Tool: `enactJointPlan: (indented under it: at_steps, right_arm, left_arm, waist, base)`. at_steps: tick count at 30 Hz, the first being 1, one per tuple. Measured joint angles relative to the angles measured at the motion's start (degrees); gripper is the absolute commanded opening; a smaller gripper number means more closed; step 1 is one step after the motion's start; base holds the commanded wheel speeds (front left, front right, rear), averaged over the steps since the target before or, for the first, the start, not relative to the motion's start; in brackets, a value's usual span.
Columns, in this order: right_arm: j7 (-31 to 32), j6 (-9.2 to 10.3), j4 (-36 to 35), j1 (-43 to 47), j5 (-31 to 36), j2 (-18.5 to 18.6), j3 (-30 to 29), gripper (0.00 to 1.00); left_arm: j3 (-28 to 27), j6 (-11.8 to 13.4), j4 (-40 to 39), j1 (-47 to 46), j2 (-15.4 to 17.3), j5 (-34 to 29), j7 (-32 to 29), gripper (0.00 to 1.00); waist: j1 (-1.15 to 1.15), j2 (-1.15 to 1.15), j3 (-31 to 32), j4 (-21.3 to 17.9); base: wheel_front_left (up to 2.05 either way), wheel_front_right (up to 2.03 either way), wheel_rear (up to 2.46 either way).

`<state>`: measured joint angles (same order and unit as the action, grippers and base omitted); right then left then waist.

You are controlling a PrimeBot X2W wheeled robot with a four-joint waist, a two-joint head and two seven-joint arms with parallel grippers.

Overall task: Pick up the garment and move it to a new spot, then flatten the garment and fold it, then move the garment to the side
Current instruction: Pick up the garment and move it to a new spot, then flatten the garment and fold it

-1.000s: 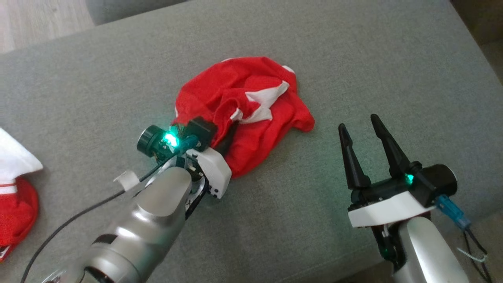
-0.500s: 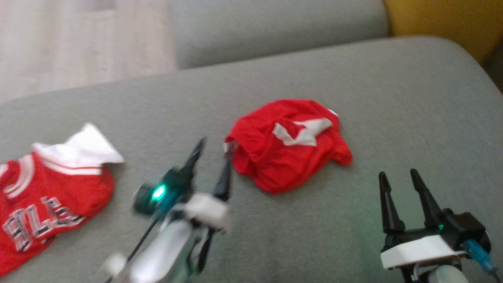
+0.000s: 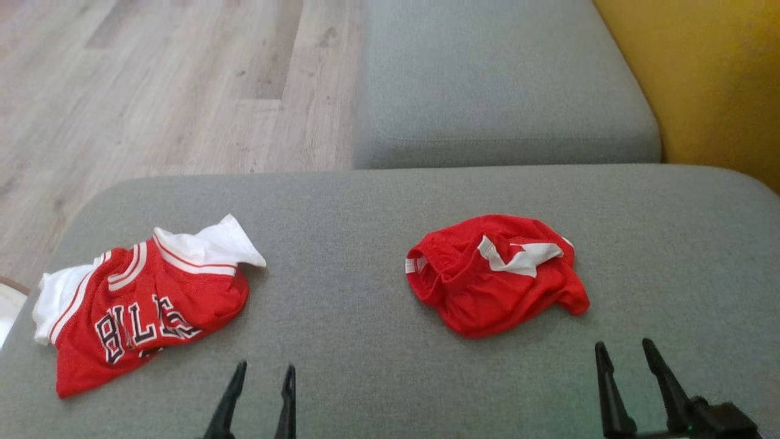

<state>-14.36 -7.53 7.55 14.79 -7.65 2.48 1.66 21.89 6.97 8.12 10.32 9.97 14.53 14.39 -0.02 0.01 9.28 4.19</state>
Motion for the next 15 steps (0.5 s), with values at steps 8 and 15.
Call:
enactJointPlan:
  at_steps: [8,15]
  right_arm:
    - [0.00,0.00,0.51,0.73,0.00,-0.02,0.62,1.00]
    - [0.00,0.00,0.66,0.49,0.00,-0.02,0.68,1.00]
  left_arm:
    - [-2.57,-1.45,0.13,1.53,-3.11,-4.48,0.00,1.00]
    - [-4.72,-2.94,0.58,1.52,-4.14,-5.75,0.00,1.00]
  waist:
    - [0.02,0.00,0.05,-0.47]
    - [0.02,0.00,-0.51,-0.73]
  base:
    - [0.00,0.00,0.00]
    - [0.00,0.00,0.00]
